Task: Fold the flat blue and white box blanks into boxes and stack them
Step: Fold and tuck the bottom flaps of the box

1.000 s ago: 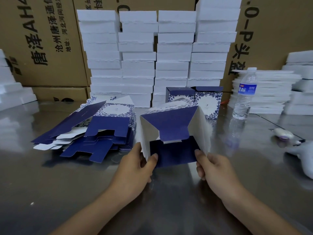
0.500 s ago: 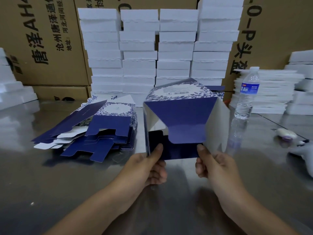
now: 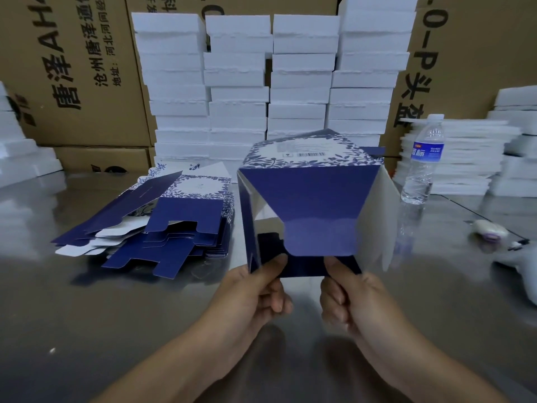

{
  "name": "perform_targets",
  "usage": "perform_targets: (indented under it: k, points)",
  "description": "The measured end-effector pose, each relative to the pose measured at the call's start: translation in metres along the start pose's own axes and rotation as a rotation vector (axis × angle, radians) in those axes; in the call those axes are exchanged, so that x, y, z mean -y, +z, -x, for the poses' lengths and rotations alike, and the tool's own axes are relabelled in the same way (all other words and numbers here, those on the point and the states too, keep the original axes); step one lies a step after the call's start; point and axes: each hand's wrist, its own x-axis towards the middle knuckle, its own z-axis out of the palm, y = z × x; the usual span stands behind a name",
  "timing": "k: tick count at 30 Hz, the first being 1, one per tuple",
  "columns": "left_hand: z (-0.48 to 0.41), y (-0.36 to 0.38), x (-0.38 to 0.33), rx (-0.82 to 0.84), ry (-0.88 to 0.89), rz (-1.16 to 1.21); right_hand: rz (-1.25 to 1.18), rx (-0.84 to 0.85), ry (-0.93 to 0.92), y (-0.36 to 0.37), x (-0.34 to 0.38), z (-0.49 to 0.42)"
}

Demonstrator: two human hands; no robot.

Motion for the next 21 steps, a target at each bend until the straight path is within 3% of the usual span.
perform_targets:
  k: [3, 21]
  points:
    - [-0.001, 0.004, 0.005, 0.096, -0.01, -0.074, -0.007, 0.031, -0.006, 0.004, -0.001, 0.003]
    - [0.014, 0.019, -0.003, 0.11, -0.095, -0.008, -0.116, 0.119, 0.043, 0.018, -0.006, 0.009]
